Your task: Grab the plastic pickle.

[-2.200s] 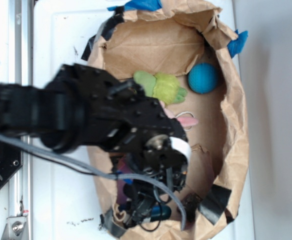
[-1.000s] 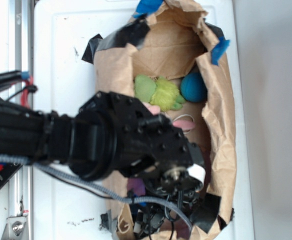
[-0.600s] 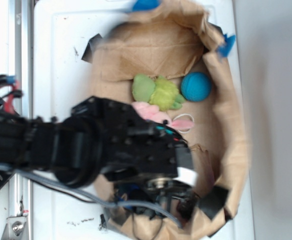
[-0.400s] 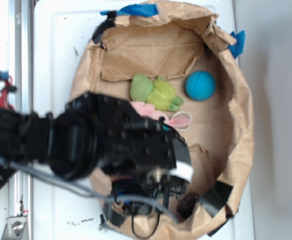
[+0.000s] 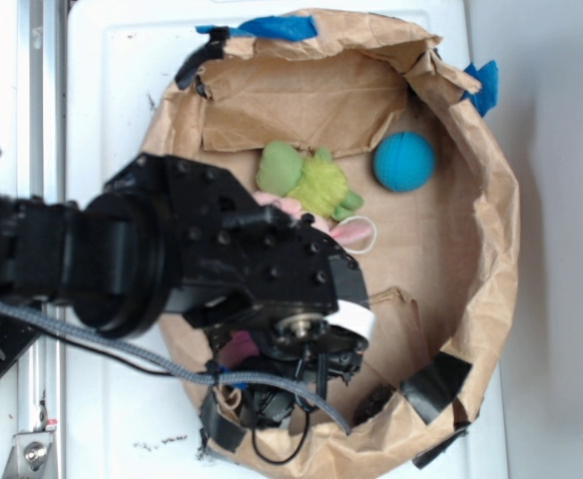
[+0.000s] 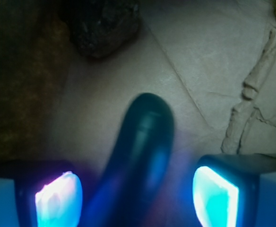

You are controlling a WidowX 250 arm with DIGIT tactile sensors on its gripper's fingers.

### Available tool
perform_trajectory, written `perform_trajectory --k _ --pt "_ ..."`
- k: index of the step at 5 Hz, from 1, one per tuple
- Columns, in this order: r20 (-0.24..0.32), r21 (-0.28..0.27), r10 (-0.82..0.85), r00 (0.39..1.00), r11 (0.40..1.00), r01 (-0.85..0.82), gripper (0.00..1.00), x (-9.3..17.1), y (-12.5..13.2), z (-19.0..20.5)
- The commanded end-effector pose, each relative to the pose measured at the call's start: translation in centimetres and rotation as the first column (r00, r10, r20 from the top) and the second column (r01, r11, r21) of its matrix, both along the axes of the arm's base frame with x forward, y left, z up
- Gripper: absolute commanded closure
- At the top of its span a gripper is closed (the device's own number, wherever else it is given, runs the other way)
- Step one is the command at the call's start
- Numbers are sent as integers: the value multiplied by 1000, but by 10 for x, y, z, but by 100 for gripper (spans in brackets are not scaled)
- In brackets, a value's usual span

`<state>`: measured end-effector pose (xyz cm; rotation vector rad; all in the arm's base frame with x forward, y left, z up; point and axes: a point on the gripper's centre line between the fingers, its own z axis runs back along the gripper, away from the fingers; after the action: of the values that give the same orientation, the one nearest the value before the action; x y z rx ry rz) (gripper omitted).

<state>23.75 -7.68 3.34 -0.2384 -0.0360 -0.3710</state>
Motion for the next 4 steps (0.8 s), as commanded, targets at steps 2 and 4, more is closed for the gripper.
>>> perform_trajectory --k 2,4 --pt "-25 105 20 999 994 -18 0 -4 -3 -25" --pt "-5 84 36 999 996 -36 100 1 2 -11"
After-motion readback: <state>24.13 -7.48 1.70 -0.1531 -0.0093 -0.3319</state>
